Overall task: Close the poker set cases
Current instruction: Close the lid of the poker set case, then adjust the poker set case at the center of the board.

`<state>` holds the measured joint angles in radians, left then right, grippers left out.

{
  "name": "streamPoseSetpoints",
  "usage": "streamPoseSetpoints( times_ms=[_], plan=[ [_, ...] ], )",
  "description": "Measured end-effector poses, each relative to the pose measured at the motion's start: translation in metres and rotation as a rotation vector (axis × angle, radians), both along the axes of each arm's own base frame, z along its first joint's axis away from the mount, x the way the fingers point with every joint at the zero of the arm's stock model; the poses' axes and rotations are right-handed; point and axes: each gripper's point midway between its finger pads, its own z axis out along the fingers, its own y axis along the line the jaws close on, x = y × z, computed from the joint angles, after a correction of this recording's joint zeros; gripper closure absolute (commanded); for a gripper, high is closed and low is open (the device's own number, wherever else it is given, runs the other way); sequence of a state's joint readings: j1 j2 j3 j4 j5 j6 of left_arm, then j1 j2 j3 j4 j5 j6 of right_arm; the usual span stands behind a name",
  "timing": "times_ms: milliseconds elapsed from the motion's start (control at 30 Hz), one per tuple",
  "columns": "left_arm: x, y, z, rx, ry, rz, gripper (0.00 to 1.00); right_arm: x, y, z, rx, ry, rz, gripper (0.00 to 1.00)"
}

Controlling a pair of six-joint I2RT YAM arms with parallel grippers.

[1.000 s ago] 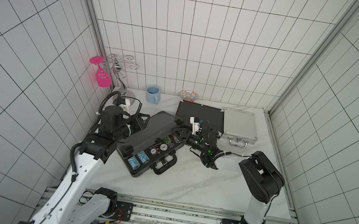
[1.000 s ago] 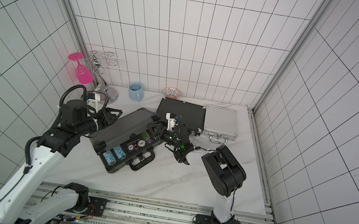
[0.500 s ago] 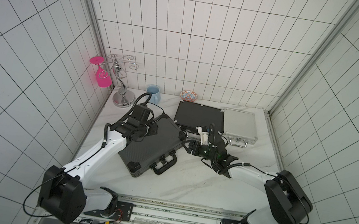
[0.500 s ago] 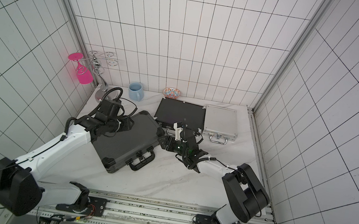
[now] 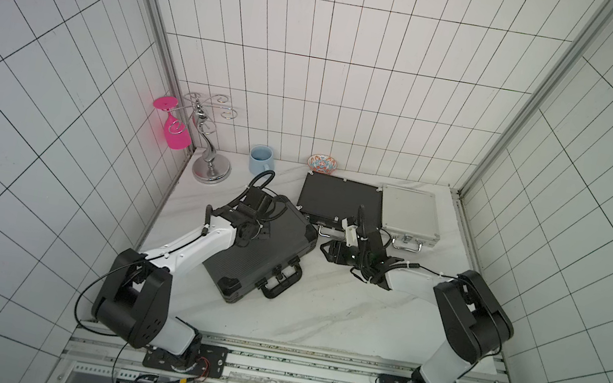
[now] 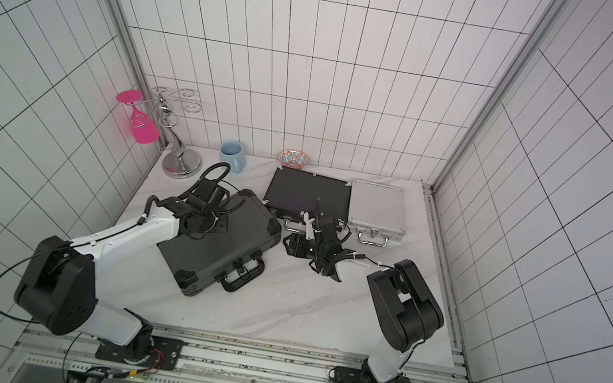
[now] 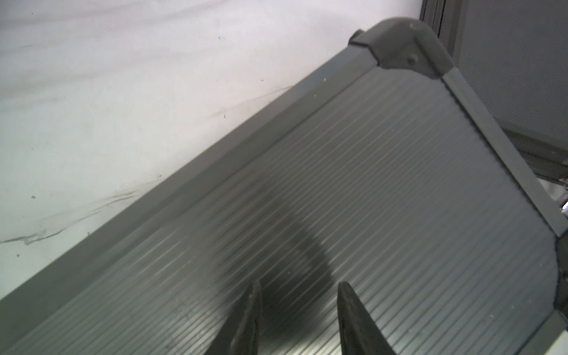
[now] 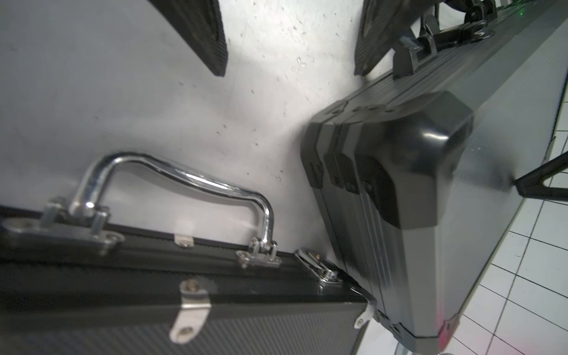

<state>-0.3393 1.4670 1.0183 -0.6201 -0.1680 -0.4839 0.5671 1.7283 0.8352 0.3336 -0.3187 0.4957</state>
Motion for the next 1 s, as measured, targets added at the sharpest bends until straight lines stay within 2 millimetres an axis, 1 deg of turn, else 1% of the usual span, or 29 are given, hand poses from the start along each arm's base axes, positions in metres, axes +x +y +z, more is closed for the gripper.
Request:
streamPoseSetpoints(
  times_ms=[100, 200, 267, 333, 433, 533, 600, 700, 833, 1000],
  plan=[
    [0.014, 0.023, 0.000, -0.005, -0.026, 0.066, 0.59, 0.006, 0.013, 0.013, 0.010, -0.043, 0.038, 0.34],
    [0.022, 0.042, 0.001, -0.003, -0.044, 0.122, 0.59, 0.008, 0.031, 0.025, 0.029, -0.072, 0.086, 0.37],
    [0.022, 0.043, 0.001, -0.004, -0.044, 0.124, 0.59, 0.007, 0.041, 0.029, 0.040, -0.080, 0.114, 0.38],
    [0.023, 0.044, 0.001, -0.003, -0.045, 0.126, 0.59, 0.004, 0.047, 0.030, 0.046, -0.080, 0.132, 0.38],
    [0.024, 0.044, 0.002, -0.003, -0.045, 0.125, 0.59, -0.001, 0.050, 0.028, 0.041, -0.071, 0.147, 0.38],
    [0.024, 0.044, 0.002, -0.002, -0.045, 0.125, 0.59, -0.009, 0.049, 0.029, 0.044, -0.069, 0.158, 0.38],
    [0.024, 0.043, 0.002, -0.002, -0.045, 0.124, 0.59, -0.020, 0.048, 0.026, 0.048, -0.056, 0.179, 0.38],
    [0.024, 0.042, 0.002, 0.007, -0.045, 0.123, 0.59, -0.030, 0.052, 0.019, 0.054, -0.037, 0.207, 0.37],
    [0.024, 0.042, 0.002, 0.024, -0.044, 0.124, 0.59, -0.043, 0.062, 0.013, 0.073, -0.024, 0.246, 0.36],
    [0.023, 0.042, 0.002, 0.029, -0.044, 0.124, 0.59, -0.054, 0.074, 0.007, 0.091, -0.016, 0.277, 0.35]
  ],
)
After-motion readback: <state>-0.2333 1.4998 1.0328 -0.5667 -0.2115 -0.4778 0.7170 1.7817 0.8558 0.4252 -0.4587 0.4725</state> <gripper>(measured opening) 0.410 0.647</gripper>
